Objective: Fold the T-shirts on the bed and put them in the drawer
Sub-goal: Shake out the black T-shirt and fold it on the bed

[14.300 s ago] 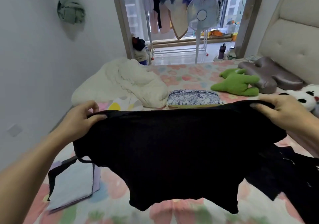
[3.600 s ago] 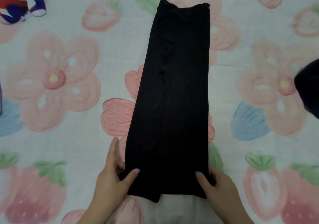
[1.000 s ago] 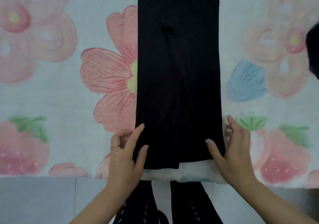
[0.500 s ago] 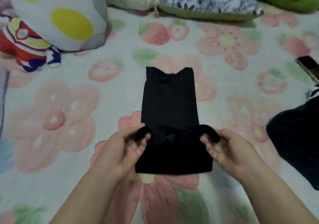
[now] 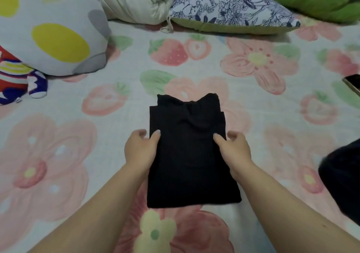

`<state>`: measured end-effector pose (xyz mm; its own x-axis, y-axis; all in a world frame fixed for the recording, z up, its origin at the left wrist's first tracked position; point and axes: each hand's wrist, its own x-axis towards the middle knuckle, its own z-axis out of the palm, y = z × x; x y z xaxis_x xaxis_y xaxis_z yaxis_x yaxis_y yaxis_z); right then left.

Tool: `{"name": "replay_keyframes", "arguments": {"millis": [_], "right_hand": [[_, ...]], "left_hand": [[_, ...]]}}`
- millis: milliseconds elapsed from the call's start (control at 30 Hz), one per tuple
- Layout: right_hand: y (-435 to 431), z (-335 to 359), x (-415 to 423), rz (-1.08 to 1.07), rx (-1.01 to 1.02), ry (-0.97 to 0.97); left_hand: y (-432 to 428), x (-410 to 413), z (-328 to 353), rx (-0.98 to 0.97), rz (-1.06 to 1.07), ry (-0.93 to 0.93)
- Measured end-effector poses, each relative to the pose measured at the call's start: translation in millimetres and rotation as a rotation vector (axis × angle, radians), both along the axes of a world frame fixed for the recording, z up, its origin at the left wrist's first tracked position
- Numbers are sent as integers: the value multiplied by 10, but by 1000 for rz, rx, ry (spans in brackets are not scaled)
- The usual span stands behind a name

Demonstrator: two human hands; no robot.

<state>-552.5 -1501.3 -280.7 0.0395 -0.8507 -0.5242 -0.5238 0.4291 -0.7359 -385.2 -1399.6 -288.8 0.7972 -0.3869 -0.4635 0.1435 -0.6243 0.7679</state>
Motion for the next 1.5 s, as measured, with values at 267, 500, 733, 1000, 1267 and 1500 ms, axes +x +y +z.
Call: {"name": "replay_keyframes", "arguments": {"millis": [267, 500, 733, 1000, 1267, 1500], "right_hand": [[-499, 79, 226, 20, -52, -81], [-771, 207, 289, -39, -11, -394], [-682, -4, 351, 0, -376, 45], [-350, -445, 276, 971, -793, 572], [-333, -61, -179, 635, -702, 436], [-191, -62, -135, -80, 73, -153]], "left_hand": [[-468, 216, 88, -177, 28, 14], [-633, 448, 229, -509, 3, 341], [-625, 348, 67, -308, -58, -17], [-106, -149, -392, 224, -866, -859], [107, 118, -88, 73, -465, -655], [-155, -115, 70, -14, 97, 63]]}}
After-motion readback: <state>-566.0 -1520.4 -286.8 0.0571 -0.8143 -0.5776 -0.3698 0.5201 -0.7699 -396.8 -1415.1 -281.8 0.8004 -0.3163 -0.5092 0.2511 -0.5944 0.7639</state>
